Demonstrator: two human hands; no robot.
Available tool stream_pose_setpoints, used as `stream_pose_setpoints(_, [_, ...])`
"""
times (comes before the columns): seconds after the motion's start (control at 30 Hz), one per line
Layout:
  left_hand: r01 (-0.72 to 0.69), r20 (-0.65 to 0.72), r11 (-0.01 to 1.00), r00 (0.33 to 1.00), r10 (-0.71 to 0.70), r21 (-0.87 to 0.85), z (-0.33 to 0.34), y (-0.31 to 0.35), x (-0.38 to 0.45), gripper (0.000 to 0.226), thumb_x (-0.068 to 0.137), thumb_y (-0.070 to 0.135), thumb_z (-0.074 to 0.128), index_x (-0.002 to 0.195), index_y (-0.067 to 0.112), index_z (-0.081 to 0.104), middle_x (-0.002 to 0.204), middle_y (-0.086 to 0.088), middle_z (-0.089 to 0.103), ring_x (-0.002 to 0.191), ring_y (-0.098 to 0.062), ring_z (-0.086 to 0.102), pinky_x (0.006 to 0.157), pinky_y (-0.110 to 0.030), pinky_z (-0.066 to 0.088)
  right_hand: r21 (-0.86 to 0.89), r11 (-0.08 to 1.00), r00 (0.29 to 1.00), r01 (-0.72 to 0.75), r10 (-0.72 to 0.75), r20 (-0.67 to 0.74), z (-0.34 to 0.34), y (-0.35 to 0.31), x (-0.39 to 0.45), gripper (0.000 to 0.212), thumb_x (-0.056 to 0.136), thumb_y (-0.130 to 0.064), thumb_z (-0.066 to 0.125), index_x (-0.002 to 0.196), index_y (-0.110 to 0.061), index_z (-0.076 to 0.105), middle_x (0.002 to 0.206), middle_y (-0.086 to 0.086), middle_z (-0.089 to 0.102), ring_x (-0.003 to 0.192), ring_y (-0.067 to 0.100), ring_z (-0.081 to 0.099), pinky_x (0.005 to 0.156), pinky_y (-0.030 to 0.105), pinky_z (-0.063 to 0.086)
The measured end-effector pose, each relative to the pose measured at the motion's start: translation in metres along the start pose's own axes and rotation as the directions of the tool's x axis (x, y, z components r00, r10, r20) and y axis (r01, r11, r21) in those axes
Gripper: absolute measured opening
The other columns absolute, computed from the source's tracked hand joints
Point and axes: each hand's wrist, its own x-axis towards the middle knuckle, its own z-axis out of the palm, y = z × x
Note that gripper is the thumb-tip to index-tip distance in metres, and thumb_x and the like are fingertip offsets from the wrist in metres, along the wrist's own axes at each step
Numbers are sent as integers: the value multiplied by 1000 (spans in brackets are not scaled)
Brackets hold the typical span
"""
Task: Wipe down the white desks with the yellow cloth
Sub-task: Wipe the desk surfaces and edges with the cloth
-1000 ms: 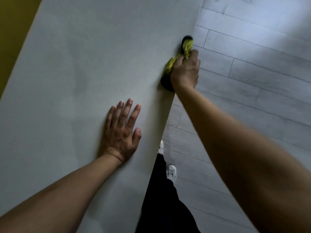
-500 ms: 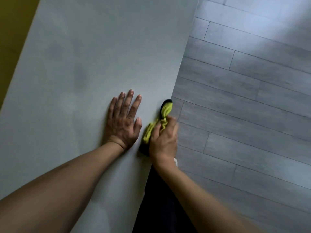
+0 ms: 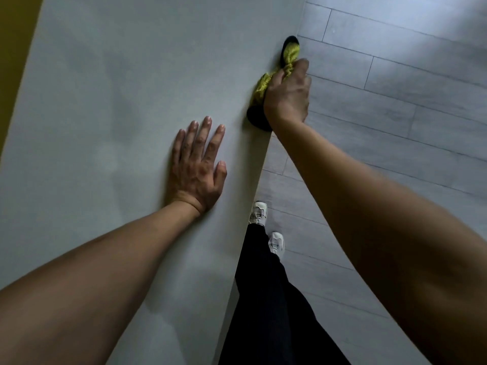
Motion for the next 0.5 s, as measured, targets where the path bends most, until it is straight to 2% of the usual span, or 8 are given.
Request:
stream_pose_setpoints(0.1, [4, -9, 1000, 1000, -4, -1, 0, 0, -1, 68, 94, 37, 38, 160, 18, 38, 168, -11, 31, 155, -34, 27, 128, -52, 17, 10, 1000, 1000, 12, -13, 8, 3, 17, -39, 41, 102, -35, 39, 139, -18, 37, 123, 12, 51, 104, 35, 59, 81, 41, 44])
stream_pose_setpoints(0.2, [-5, -7, 1000, 1000, 5, -6, -1, 0, -2, 65, 97, 32, 37, 160, 19, 37, 168, -10, 30, 155, -33, 27, 128, -52, 17, 32, 999, 999, 26, -27, 41, 5, 60, -124, 39, 102, -35, 41, 137, -17, 40, 118, 13, 51, 101, 38, 59, 78, 38, 43])
stream_pose_setpoints(0.27, [-6, -10, 1000, 1000, 6, -6, -2, 0, -2, 63, 98, 29, 36, 160, 19, 37, 168, -10, 31, 155, -33, 28, 127, -52, 18, 28, 998, 994, 47, -50, 96, 1, 87, -187, 37, 102, -33, 42, 135, -16, 42, 115, 13, 50, 97, 38, 58, 78, 45, 49])
stream_pose_setpoints(0.33, [-2, -5, 1000, 1000, 2, -12, -3, -1, -2, 62, 99, 27, 37, 160, 19, 37, 168, -9, 31, 155, -33, 28, 127, -52, 18, 2, 999, 992, 40, -40, 120, -1, 102, -224, 35, 101, -32, 43, 131, -14, 44, 114, 13, 51, 98, 38, 58, 78, 47, 50])
stream_pose_setpoints(0.5, [3, -7, 1000, 1000, -3, -15, -4, 3, -2, 61, 99, 27, 38, 160, 19, 38, 168, -10, 31, 155, -33, 28, 127, -52, 18, -45, 999, 996, 16, -12, 90, 3, 92, -200, 40, 102, -35, 40, 136, -14, 40, 116, 15, 50, 102, 39, 57, 81, 45, 46])
